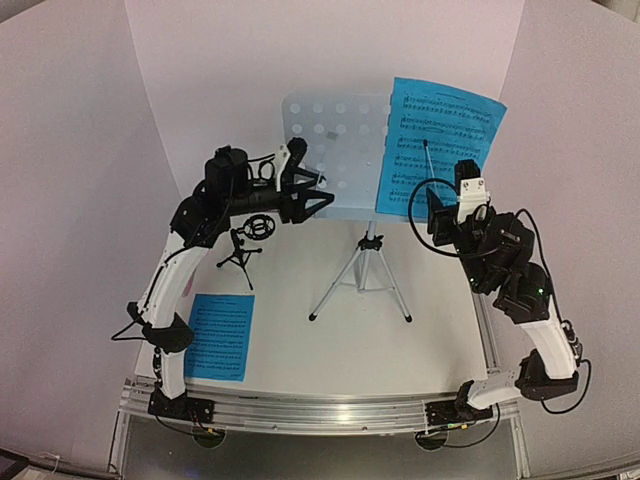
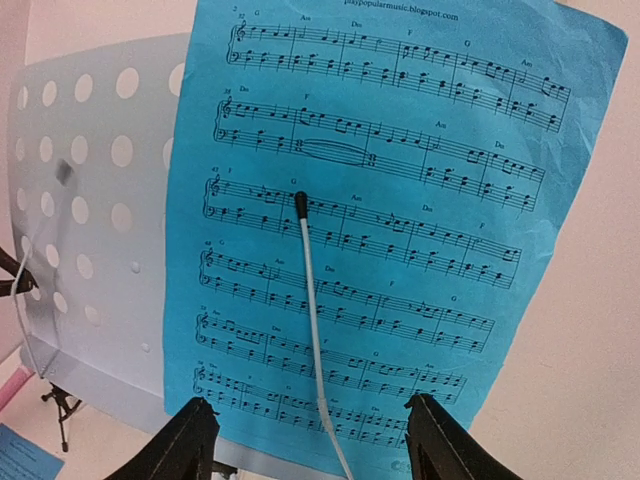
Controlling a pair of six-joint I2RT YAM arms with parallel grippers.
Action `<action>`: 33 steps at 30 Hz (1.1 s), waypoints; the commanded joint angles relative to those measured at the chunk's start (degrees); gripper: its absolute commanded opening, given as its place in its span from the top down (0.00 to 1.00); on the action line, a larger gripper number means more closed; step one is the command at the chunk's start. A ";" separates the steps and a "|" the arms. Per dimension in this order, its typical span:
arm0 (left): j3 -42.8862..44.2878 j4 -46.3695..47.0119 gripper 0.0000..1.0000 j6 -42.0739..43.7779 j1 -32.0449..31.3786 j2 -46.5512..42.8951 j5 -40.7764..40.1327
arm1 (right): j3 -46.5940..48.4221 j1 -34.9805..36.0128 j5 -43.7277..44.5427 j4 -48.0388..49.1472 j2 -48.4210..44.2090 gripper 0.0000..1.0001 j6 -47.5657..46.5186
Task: Pack up the instrument practice props
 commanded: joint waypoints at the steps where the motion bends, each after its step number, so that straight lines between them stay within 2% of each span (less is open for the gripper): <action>1: 4.32 8.65 0.33 -4.21 -5.30 2.95 -2.80 | -0.19 -1.38 3.28 2.56 0.09 0.36 -3.15; 5: 3.11 14.87 0.31 -11.74 -6.59 6.11 -4.00 | -2.47 -3.87 0.29 3.42 -0.27 0.37 -1.38; 8: 3.76 16.23 0.31 -13.71 -7.31 8.22 -6.37 | -2.87 -4.63 -1.24 3.66 0.35 0.37 -0.17; 16: -1.89 11.87 0.31 -5.86 -7.57 3.29 -8.29 | -7.26 -4.63 -3.95 3.74 -1.98 0.38 4.74; 21: -3.62 13.07 0.31 -5.04 -7.83 2.90 -8.28 | -8.48 -4.65 -2.63 4.13 -2.08 0.39 4.49; 27: -3.16 17.48 0.30 -4.86 -9.73 5.34 -6.89 | -7.61 -6.34 -2.74 5.74 -1.05 0.46 1.11; 33: -2.54 22.66 0.29 -4.39 -11.45 7.41 -7.85 | -8.18 -7.55 -8.35 5.93 -1.55 0.39 -1.56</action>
